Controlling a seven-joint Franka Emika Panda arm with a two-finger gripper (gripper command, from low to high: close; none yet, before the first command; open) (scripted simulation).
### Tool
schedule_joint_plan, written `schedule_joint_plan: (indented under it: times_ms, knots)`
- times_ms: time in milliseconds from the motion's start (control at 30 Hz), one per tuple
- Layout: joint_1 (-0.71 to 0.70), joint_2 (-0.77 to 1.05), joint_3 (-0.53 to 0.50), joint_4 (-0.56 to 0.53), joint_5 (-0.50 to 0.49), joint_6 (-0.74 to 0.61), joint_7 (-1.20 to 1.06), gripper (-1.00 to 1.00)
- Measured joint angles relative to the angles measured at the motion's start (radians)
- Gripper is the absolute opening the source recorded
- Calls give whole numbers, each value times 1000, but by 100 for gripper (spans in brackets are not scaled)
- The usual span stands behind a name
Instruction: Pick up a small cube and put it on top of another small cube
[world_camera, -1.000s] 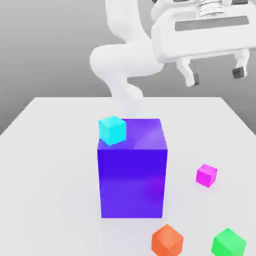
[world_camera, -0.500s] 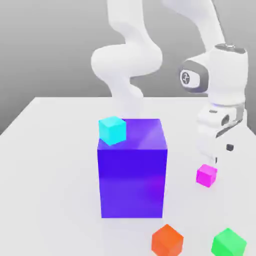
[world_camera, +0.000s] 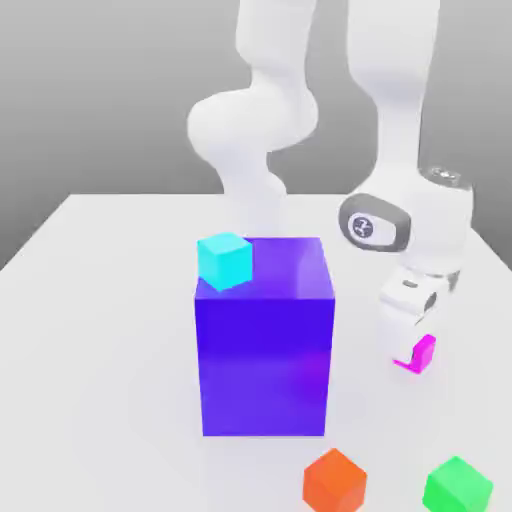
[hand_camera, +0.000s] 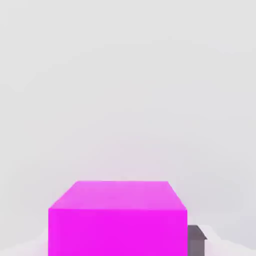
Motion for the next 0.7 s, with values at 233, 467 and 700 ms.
schedule_joint_plan:
  times_ms: [233, 467, 700]
  knots:
    - [-102, -203, 152, -42, 198, -161, -151, -100]
    - [-112, -231, 72, 91, 217, -321, -289, -100]
    - [-212, -124, 29, 334, 213, -459, -489, -100]
